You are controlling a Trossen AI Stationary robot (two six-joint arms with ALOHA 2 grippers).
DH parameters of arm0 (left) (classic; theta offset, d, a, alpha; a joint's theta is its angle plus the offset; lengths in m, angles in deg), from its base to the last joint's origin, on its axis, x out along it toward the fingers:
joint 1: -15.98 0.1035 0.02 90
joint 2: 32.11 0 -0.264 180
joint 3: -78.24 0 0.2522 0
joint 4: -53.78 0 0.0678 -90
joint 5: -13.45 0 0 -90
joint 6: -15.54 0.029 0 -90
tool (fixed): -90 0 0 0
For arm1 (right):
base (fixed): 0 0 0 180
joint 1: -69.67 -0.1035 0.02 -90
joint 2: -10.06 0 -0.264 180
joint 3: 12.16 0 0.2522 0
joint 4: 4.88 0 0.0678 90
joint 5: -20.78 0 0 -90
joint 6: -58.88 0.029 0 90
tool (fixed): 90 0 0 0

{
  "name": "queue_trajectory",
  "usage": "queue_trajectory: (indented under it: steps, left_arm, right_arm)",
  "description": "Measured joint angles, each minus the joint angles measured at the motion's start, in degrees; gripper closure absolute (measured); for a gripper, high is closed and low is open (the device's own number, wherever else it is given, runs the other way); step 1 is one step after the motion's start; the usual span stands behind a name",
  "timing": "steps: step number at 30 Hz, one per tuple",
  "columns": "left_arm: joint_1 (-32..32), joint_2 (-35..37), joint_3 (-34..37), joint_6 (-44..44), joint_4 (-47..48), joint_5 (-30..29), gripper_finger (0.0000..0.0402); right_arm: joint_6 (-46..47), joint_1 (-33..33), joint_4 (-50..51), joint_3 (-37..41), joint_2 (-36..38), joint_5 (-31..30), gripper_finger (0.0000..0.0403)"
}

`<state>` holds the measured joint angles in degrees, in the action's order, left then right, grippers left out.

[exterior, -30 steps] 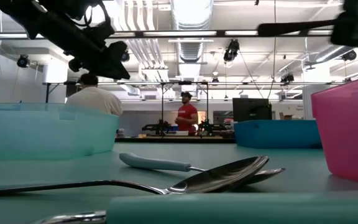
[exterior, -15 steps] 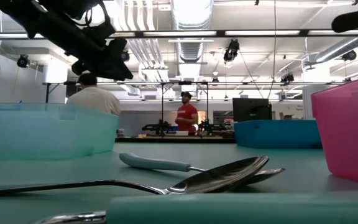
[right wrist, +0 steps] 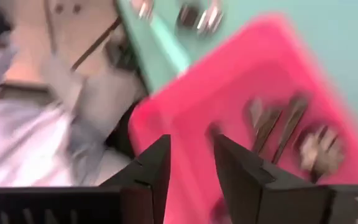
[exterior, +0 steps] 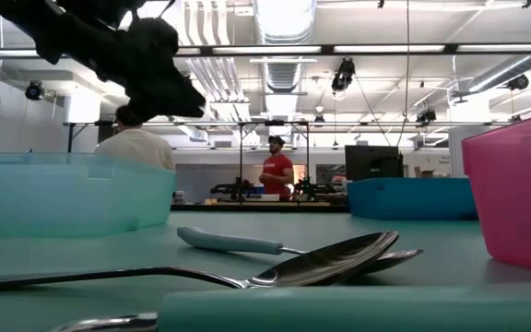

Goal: Sort silverware by color (type)
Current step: Put the blue spoon into the green bin

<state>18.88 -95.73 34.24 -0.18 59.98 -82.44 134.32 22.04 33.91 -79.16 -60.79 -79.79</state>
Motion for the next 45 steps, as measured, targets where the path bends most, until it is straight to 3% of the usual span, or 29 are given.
queue_trajectory:
  steps: [3,6,14,19,27,33,37,45]
  left_arm:
    - [-1.72,0.01,0.0,-1.77,-0.03,4.95,0.0249]
    - [-4.01,0.07,-0.03,-4.88,-0.01,5.41,0.0249]
    - [-10.81,0.28,-2.02,-8.83,0.0,5.02,0.0249]
    - [-13.33,0.39,-5.59,-9.25,2.41,4.93,0.0249]
    - [-14.17,0.31,-16.83,-6.51,19.04,4.28,0.0249]
    - [-14.91,0.53,-22.45,-2.84,29.86,-1.15,0.0249]
    - [-14.91,1.31,-23.56,-2.05,31.38,-1.76,0.0249]
    - [-14.97,4.34,-23.34,-1.47,32.64,-1.74,0.0249]
  right_arm:
    - [-3.94,3.58,-0.15,0.0,-1.26,-3.05,0.0286]
    - [-8.62,7.8,-0.25,0.0,-3.21,-2.73,0.029]
    - [-24.54,17.0,-10.07,-1.1,-12.17,5.83,0.0303]
    - [-31.51,19.55,-10.21,-6.8,-19.23,6.52,0.0295]
    - [-33.54,21.12,-10.27,-16.8,-31.39,9.06,0.0259]
    - [-33.53,22.32,-10.17,-24.1,-38.5,9.05,0.0242]
    - [-34.7,23.32,-8.68,-28.6,-43.0,8.99,0.0245]
    - [-36.72,23.74,3.66,-35.96,-49.35,6.1,0.0265]
